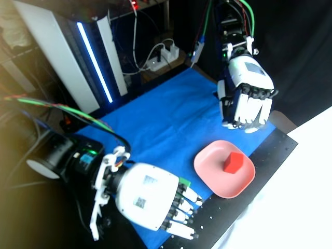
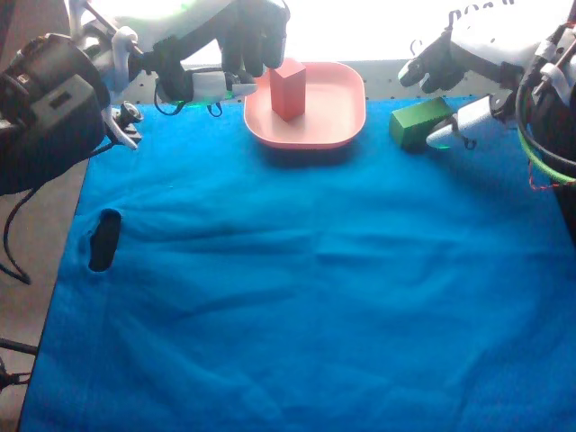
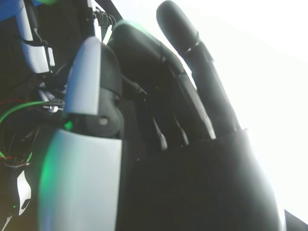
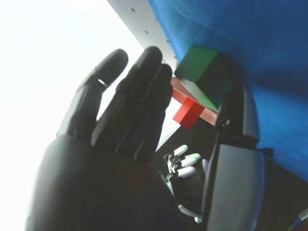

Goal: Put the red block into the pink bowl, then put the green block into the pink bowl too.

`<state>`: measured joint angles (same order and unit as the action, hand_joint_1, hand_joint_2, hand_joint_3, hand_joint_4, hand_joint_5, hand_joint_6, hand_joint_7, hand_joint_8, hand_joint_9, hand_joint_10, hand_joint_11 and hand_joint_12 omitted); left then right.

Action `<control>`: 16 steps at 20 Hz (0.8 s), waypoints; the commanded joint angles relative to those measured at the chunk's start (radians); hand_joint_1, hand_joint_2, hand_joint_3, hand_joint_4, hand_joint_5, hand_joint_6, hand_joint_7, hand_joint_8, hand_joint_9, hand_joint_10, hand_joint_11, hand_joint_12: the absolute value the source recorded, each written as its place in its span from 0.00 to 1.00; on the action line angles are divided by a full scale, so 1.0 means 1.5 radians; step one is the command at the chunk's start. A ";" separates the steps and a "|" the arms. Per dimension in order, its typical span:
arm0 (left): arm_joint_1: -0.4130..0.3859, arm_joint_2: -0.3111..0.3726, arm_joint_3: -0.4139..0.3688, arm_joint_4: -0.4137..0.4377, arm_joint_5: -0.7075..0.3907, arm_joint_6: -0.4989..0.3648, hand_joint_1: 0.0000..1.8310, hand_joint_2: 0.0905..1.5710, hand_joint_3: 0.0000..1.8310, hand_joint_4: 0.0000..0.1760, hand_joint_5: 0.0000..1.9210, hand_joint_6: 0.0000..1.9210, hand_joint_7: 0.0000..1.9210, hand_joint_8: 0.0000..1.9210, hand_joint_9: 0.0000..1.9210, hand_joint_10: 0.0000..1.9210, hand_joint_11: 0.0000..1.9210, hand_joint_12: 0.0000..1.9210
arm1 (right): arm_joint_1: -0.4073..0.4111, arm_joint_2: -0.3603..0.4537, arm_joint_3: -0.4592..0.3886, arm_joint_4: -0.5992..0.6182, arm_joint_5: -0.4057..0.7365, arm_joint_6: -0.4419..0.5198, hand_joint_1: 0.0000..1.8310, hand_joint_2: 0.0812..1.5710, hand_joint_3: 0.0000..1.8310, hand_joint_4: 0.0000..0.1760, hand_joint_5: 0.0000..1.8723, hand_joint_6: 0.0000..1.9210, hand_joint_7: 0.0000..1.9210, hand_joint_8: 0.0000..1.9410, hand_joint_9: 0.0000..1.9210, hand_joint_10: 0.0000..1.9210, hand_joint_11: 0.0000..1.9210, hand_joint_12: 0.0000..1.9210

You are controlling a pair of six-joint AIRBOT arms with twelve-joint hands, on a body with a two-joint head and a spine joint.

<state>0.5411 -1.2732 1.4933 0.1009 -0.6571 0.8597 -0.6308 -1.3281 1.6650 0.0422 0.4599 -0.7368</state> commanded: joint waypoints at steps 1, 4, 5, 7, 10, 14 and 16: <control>-0.004 0.004 -0.002 -0.011 -0.084 -0.003 0.75 0.70 0.00 0.00 0.37 0.67 0.50 0.48 0.55 0.55 0.40 0.52 | 0.001 -0.002 0.004 0.007 0.068 -0.001 0.66 0.53 0.00 0.00 0.46 0.00 0.53 0.00 0.52 0.01 0.15 0.68; -0.003 0.007 -0.004 -0.012 -0.086 -0.003 0.75 0.71 0.00 0.00 0.36 0.68 0.50 0.49 0.54 0.57 0.36 0.54 | 0.001 -0.002 0.006 0.007 0.065 -0.001 0.68 0.56 0.00 0.00 0.49 0.01 0.55 0.00 0.51 0.00 0.03 0.69; -0.003 0.007 -0.004 -0.013 -0.087 -0.003 0.75 0.71 0.00 0.00 0.36 0.68 0.50 0.49 0.54 0.57 0.35 0.54 | 0.001 -0.002 0.006 0.007 0.064 -0.001 0.69 0.57 0.00 0.00 0.51 0.01 0.56 0.00 0.51 0.00 0.01 0.61; -0.003 0.008 -0.004 -0.013 -0.088 -0.003 0.80 0.68 0.00 0.00 0.36 0.35 0.47 0.52 0.52 0.58 0.35 0.55 | 0.001 -0.002 0.008 0.007 0.061 -0.001 0.71 0.64 0.00 0.00 0.54 0.34 0.66 0.28 0.53 0.00 0.00 0.58; -0.003 0.009 -0.005 -0.014 -0.089 -0.003 0.81 0.67 0.00 0.00 0.45 0.04 0.46 0.52 0.54 0.56 0.37 0.53 | 0.001 -0.002 0.009 0.007 0.060 -0.001 0.68 0.67 0.00 0.00 0.53 0.48 0.60 0.38 0.53 0.00 0.00 0.66; 0.000 0.009 -0.005 -0.016 -0.089 -0.003 0.81 0.67 0.00 0.00 0.47 0.01 0.47 0.51 0.54 0.56 0.36 0.53 | 0.001 -0.002 0.008 0.007 0.060 -0.001 0.68 0.68 0.00 0.02 0.52 0.51 0.57 0.44 0.55 0.00 0.08 0.70; 0.001 0.009 -0.005 -0.017 -0.089 -0.003 0.81 0.66 0.00 0.00 0.47 0.00 0.47 0.52 0.54 0.55 0.35 0.51 | 0.001 -0.002 0.005 0.007 0.060 -0.001 0.69 0.65 0.00 0.00 0.56 0.44 0.63 0.34 0.56 0.01 0.08 0.75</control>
<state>0.5533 -1.2667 1.4872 0.0925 -0.6727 0.8597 -0.6395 -1.3300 1.6707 0.0441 0.4446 -0.7368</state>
